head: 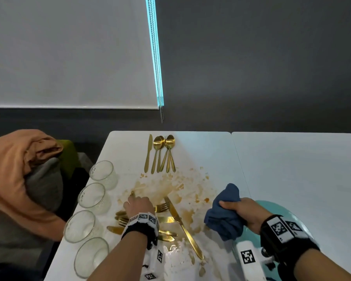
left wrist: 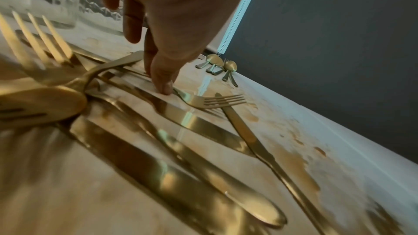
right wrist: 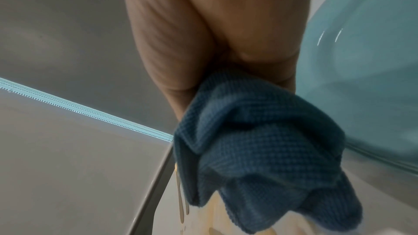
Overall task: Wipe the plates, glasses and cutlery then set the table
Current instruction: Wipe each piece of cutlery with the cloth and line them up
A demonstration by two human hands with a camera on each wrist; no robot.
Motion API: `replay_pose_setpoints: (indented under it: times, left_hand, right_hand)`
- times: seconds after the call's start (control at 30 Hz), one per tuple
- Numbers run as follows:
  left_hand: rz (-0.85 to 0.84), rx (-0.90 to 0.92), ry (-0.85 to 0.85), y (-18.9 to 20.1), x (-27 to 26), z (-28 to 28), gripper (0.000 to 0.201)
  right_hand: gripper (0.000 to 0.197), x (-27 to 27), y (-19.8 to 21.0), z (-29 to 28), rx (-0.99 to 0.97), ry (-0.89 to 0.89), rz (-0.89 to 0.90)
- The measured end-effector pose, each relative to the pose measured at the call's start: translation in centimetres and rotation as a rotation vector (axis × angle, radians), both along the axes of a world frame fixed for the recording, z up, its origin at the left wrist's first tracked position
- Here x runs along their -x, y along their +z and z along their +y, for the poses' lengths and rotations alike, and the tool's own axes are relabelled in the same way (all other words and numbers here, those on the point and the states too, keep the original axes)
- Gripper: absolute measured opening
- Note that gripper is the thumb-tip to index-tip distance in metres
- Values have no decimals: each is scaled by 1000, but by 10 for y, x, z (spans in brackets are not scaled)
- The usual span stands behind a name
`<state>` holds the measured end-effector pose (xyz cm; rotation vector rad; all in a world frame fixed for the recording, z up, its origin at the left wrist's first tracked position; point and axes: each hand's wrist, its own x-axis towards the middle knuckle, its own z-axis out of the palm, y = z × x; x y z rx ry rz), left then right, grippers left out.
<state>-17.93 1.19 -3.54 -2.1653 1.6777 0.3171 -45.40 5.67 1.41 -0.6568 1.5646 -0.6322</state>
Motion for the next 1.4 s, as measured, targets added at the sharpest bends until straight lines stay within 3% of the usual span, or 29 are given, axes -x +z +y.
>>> replay_pose_setpoints:
  times: [0.17, 0.4, 0.5, 0.67, 0.77, 0.87, 1.0, 1.17, 1.23, 1.33, 1.4]
  left_hand:
    - [130, -1, -81, 2, 6, -6, 29]
    - [500, 151, -69, 41, 40, -13, 14]
    - [686, 131, -6, 57, 67, -17, 5]
    - [736, 10, -200, 87, 106, -6, 16]
    - [711, 4, -255, 97, 118, 3, 25]
    - [756, 8, -245, 100, 122, 2, 20]
    - [814, -54, -187, 106, 127, -6, 39]
    - [827, -39, -205, 117, 132, -11, 14]
    - [800, -1, -190, 113, 128, -10, 22]
    - [802, 21, -88, 102, 115, -11, 22]
    - [837, 59, -22, 97, 111, -13, 24]
  right_hand:
    - [37, 2, -3, 1, -6, 1, -8]
    - [44, -7, 6, -9, 26, 20, -74]
    - [38, -14, 16, -13, 93, -51, -168]
    - [36, -30, 21, -23, 153, -238, -304]
    - [29, -33, 22, -29, 165, -297, -160]
    - [23, -24, 26, -38, 164, -343, 67]
    - [16, -14, 42, -47, 252, -298, 243]
    - [14, 1, 59, -51, 363, -174, 442]
    - [19, 17, 64, -55, 393, -185, 524]
    - [22, 46, 71, -54, 374, -274, 525]
    - [21, 56, 73, -45, 358, -302, 336]
